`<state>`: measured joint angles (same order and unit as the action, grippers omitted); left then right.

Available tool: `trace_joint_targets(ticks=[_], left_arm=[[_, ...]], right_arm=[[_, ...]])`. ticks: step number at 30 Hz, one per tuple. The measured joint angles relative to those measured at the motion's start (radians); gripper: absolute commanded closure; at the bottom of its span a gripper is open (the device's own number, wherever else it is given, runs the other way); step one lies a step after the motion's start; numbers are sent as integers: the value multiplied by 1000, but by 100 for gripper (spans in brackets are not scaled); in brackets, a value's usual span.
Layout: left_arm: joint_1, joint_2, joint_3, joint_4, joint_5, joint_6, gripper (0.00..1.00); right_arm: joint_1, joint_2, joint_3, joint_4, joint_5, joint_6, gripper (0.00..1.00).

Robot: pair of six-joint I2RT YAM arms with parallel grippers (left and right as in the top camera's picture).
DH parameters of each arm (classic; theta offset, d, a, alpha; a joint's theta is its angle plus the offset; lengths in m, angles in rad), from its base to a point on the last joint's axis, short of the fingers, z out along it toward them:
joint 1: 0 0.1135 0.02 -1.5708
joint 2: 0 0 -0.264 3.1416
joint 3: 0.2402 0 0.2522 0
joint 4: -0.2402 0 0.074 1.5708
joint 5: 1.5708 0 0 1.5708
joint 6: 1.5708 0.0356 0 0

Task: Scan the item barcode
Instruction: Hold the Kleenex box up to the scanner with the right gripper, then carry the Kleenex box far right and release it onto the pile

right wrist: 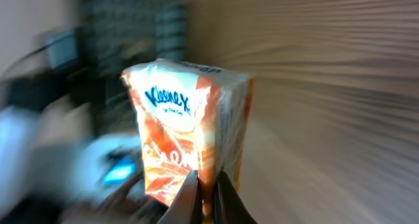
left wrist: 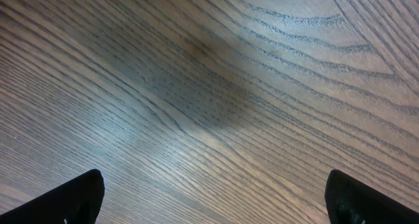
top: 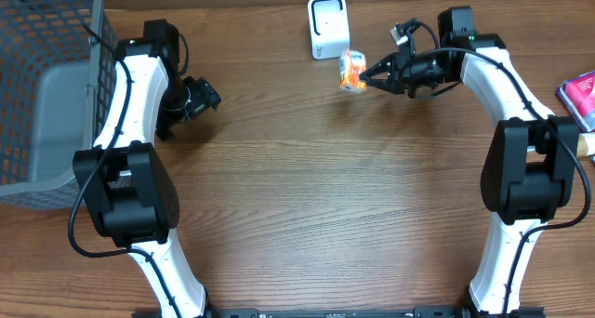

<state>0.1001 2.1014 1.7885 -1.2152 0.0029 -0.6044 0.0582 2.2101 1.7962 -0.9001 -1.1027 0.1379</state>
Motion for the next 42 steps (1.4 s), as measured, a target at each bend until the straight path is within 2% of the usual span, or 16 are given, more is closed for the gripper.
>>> trace_joint_targets(ticks=[4,6,10,12,16,19,21,22,27,35,42], left_arm=[[0,0,0,11,0,0,0],[0,0,0,22,0,0,0],[0,0,0,23,0,0,0],[0,0,0,23,0,0,0],[0,0,0,23,0,0,0],[0,0,0,23,0,0,0],[0,0,0,25,0,0,0],[0,0,0,25,0,0,0],[0,0,0,26,0,0,0],[0,0,0,26,0,0,0],[0,0,0,26,0,0,0]], right_arm=[[57,0,165,-114,505,107,96],[98,0,230,-117,701,125,96],[205,0,294,-6,1098,111,96],[238,0,294,30,1195,80,96],[299,7,295,214,1432,-130,96],[336,43,297,395,1592,-389,96],[358,68,298,462,1641,-534,96],[379,87,298,487,1669,-650,96],[423,130,296,548,1648,-870,96],[409,167,296,568,1617,-952,96],[391,196,296,578,1611,-911,96]])
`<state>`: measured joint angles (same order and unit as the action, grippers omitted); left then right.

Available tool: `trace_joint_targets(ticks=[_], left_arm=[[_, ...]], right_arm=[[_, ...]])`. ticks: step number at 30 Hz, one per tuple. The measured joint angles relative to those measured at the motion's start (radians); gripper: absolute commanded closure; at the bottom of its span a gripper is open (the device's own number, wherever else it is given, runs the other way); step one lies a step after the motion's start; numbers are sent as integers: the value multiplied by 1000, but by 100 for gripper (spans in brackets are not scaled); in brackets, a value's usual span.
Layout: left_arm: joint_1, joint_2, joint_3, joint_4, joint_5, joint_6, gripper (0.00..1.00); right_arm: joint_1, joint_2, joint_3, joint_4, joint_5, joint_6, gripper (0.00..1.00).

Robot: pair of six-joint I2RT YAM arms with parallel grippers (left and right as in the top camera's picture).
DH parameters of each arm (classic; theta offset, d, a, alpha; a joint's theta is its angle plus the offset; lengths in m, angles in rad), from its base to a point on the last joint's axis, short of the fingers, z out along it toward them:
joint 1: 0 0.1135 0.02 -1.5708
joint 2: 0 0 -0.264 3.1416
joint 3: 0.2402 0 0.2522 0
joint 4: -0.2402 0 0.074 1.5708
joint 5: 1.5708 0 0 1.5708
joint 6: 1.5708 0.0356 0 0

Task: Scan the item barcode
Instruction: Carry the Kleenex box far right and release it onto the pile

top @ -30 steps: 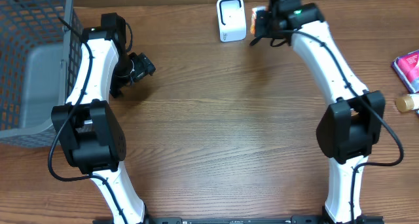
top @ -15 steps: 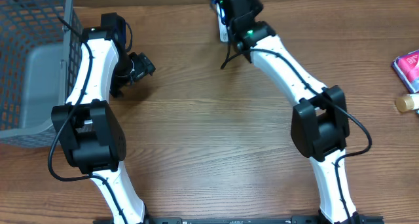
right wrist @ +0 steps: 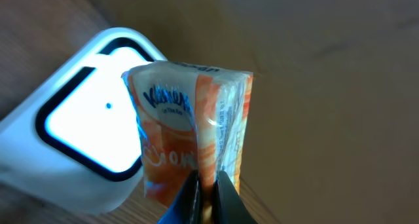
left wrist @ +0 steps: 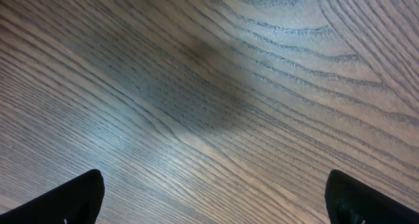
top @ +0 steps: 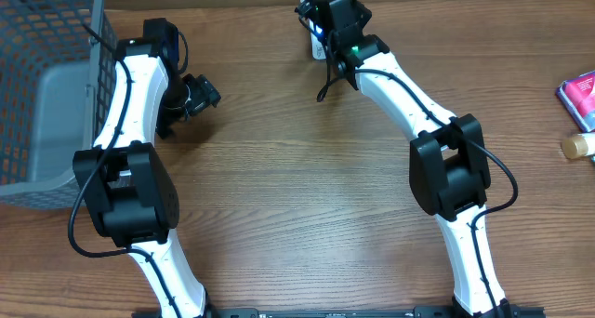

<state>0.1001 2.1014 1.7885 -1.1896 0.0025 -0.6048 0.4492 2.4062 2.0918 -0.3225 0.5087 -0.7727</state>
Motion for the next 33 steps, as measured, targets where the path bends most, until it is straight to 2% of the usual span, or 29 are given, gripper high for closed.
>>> trace_joint_targets(ticks=[3,6,8,13,19,23,29,33], left_arm=[[0,0,0,0,0,0,0],[0,0,0,0,0,0,0],[0,0,0,0,0,0,0],[0,0,0,0,0,0,0],[0,0,0,0,0,0,0],[0,0,0,0,0,0,0],[0,0,0,0,0,0,0],[0,0,0,0,0,0,0]], right_arm=[[-18,0,1,25,67,114,96],[-67,0,38,-72,138,301,96],[-120,0,100,-239,149,452,96],[-383,-2,332,-658,61,843,96],[-772,-8,388,-1004,-101,1132,96],[-990,-8,388,-1093,-190,1226,96],[-1160,-8,388,-1110,-246,1262,96],[-1221,-8,374,-1105,-257,1268,94]])
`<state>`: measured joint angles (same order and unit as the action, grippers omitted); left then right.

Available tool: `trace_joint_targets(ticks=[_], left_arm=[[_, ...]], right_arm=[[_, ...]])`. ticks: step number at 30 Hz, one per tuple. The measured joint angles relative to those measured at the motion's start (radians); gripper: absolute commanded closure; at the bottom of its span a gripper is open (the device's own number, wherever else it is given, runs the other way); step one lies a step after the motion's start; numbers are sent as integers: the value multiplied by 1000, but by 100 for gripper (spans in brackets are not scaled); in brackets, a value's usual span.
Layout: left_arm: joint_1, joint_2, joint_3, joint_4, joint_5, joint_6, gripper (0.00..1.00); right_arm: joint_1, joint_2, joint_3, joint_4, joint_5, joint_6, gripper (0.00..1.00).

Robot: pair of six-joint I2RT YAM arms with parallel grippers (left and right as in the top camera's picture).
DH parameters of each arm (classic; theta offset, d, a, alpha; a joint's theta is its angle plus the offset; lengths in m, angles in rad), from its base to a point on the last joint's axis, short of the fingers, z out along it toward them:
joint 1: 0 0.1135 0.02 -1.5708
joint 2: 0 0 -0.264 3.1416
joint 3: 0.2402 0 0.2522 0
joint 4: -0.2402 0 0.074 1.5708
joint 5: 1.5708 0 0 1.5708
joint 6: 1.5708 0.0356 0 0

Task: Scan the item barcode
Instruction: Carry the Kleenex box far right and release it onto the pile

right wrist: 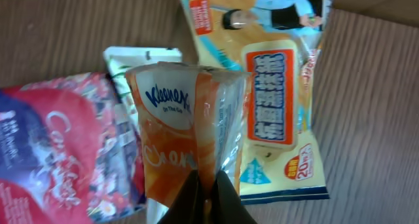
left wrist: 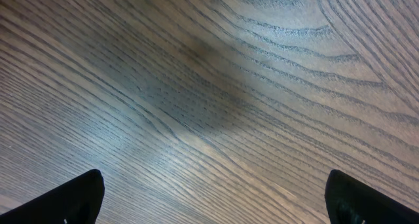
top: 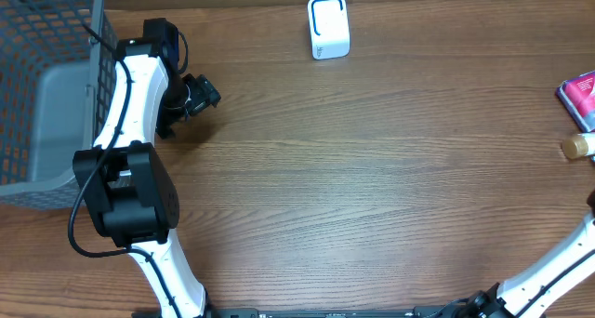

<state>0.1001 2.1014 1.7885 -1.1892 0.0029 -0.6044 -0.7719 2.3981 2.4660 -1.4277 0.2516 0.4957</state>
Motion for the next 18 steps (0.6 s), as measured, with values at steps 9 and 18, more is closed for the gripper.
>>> trace_joint_targets(ticks=[9,18], left_arm=[[0,0,0,0,0,0,0],[0,0,0,0,0,0,0]], right_arm=[[-11,0,-23,7,-14,-12,63],[7,-14,-26,-85,-245,-29,50]])
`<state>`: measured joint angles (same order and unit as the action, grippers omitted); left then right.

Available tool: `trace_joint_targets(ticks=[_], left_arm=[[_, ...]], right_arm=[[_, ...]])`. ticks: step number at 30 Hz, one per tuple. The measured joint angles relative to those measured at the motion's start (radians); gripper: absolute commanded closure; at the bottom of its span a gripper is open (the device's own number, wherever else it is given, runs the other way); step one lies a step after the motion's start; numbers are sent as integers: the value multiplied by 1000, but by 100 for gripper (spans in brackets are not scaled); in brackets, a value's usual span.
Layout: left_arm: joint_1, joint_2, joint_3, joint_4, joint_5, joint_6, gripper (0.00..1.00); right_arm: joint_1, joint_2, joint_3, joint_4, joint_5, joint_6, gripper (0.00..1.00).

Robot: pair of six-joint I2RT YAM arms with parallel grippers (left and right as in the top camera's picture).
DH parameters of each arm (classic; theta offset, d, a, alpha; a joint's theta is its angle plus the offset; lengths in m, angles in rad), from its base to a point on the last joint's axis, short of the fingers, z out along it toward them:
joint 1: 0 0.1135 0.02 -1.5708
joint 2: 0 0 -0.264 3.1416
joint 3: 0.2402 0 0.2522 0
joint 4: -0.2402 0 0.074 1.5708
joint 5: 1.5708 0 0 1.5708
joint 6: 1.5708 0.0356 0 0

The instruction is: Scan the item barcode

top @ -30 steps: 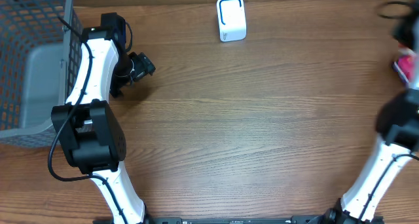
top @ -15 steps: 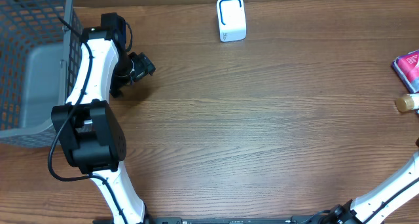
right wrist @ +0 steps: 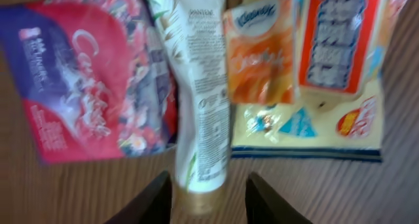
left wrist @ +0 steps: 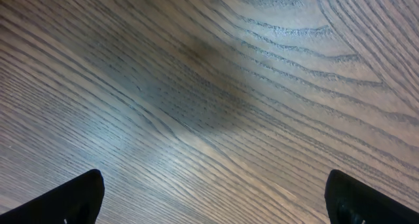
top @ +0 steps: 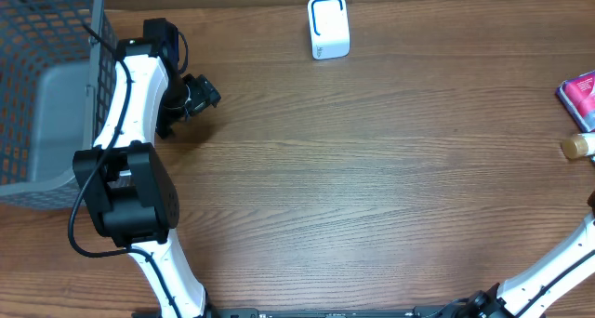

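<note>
The orange Kleenex tissue pack [right wrist: 262, 50] lies loose on a pile of goods, between a white tube [right wrist: 203, 106] and a yellow snack packet [right wrist: 340, 73]. My right gripper [right wrist: 208, 201] stands open above the tube's gold cap end, holding nothing; it is outside the overhead view. The white scanner [top: 328, 27] stands at the table's far edge. Far from both, my left gripper [left wrist: 213, 198] is open over bare wood and shows beside the basket as the left gripper [top: 197, 95].
A red floral packet [right wrist: 85, 73] lies left of the tube; its corner shows as the red floral packet [top: 578, 90] at the table's right edge, with the tube's cap [top: 576, 147] below it. A grey mesh basket [top: 37, 86] fills the far left.
My right gripper was shut on the Kleenex pack above the pile. Now it is open and the pack lies on the pile beside the tube. The left arm has not moved.
My right gripper held the Kleenex pack just right of the scanner, then right in front of the scanner's window. Then it had the pack over the pile of goods at the table's right edge, and now the pack rests there, let go.
</note>
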<state>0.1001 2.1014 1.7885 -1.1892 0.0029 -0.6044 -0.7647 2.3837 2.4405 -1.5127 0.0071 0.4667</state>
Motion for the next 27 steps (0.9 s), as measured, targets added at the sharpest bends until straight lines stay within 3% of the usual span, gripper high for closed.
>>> trace_joint_targets(ticks=[2,3,4,9,13,16,23,27], left_arm=[[0,0,0,0,0,0,0],[0,0,0,0,0,0,0],[0,0,0,0,0,0,0],[0,0,0,0,0,0,0],[0,0,0,-1,0,0,0],[0,0,0,0,0,0,0],[0,0,0,-1,-1,0,0],[0,0,0,0,0,0,0]], right_arm=[[6,-30,-5,-35,-35,2,32],[14,-69,-6,-76,-54,-2,11],[21,-101,-6,-98,-63,-1,0],[70,-289,-14,-180,-89,-27,0],[147,-514,-131,-179,-105,-46,0],[201,-683,-288,-170,-108,-62,0],[377,-1110,-794,46,-120,-75,0],[452,-1273,-964,53,-203,-75,0]])
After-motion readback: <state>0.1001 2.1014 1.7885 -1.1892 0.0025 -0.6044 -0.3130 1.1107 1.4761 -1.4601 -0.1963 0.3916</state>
